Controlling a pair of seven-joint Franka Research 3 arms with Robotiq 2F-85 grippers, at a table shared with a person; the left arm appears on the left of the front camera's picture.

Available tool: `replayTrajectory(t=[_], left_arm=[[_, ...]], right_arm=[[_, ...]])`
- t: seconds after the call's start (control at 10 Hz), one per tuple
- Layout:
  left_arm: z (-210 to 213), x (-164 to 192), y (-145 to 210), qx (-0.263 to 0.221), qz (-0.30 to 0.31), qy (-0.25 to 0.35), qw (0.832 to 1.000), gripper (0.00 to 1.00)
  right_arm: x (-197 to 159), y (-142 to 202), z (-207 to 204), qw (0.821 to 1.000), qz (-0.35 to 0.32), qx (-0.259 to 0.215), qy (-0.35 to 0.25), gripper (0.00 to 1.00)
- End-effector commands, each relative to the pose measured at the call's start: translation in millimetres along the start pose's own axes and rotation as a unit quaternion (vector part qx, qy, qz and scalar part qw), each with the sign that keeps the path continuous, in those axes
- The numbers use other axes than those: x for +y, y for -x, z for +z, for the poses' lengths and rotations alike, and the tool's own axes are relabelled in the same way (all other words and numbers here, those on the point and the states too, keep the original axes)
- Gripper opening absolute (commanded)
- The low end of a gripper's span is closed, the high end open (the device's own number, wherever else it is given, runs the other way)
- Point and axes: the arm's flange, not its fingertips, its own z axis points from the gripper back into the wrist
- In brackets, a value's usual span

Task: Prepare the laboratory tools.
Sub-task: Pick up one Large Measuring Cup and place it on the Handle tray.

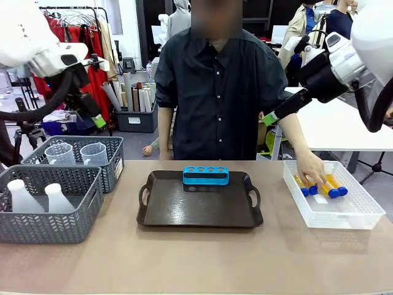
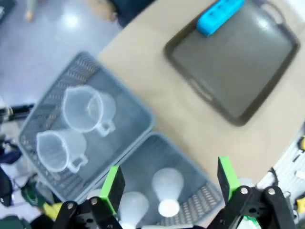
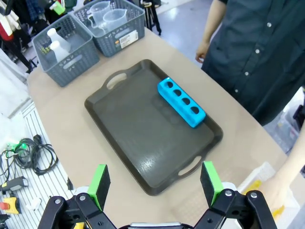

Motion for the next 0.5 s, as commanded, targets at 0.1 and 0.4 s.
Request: replayTrajectory(t=[0.1,0.4], left_arm=[[-21,70,-6,0.081,0.096,-0.005,0.992,1.0],[-48,117,16,0.114,0.21,-0.043,0.97,1.0]], right_arm=[[0,-1,1,1.0,-0.001,-0.001,-0.002,1.0],[0,-1,1,1.0,-0.001,-0.001,-0.002,1.0]])
